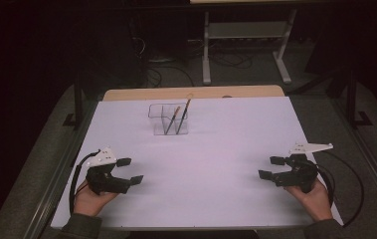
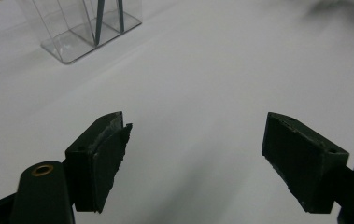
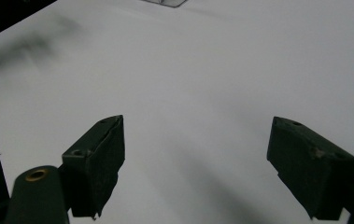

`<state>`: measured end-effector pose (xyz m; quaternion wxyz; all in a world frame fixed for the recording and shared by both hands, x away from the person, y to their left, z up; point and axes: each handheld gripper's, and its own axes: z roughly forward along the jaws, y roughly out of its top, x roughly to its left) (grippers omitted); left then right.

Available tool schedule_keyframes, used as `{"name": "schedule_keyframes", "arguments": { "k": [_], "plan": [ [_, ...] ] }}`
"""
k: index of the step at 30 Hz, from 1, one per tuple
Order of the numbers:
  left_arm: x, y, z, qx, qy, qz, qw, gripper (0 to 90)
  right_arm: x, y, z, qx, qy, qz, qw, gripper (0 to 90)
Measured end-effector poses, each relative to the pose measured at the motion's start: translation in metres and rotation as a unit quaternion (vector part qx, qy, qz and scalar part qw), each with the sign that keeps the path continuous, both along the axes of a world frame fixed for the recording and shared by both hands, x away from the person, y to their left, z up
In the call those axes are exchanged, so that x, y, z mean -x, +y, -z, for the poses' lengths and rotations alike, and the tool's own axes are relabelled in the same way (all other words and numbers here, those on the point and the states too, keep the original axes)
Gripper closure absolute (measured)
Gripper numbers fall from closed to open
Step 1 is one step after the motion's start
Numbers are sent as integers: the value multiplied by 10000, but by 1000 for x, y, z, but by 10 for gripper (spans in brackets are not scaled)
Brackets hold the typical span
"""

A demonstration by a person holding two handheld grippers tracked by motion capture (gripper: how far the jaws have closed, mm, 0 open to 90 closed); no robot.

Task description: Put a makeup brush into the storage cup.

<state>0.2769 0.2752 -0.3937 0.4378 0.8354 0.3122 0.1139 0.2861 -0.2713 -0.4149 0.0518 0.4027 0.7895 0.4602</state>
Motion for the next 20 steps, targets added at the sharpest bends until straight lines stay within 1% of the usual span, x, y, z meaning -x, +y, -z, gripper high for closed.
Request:
{"name": "schedule_keyframes", "arguments": {
  "k": [8,9,10,14,17,19,20],
  "plan": [
    [0,-1,1,-11,15,12,10000,210,6,-6,4,-67,-8,75,9999,185],
    [0,-1,1,-17,15,11,10000,210,7,-6,4,-72,12,71,9999,185],
    [1,-1,1,-12,13,9,10000,210,7,-6,4,-61,-15,52,10000,185],
    [1,-1,1,-19,18,23,10000,210,10,-6,4,-41,-19,61,10000,185],
    [0,-2,1,-22,28,39,10000,210,11,-5,5,-37,-87,40,9999,185],
    [0,-2,2,-35,19,51,10000,210,13,-4,6,-33,-85,37,10000,185],
    [0,-3,3,-4,48,31,10000,210,13,-4,6,-45,-84,38,9999,185]
  ]
}}
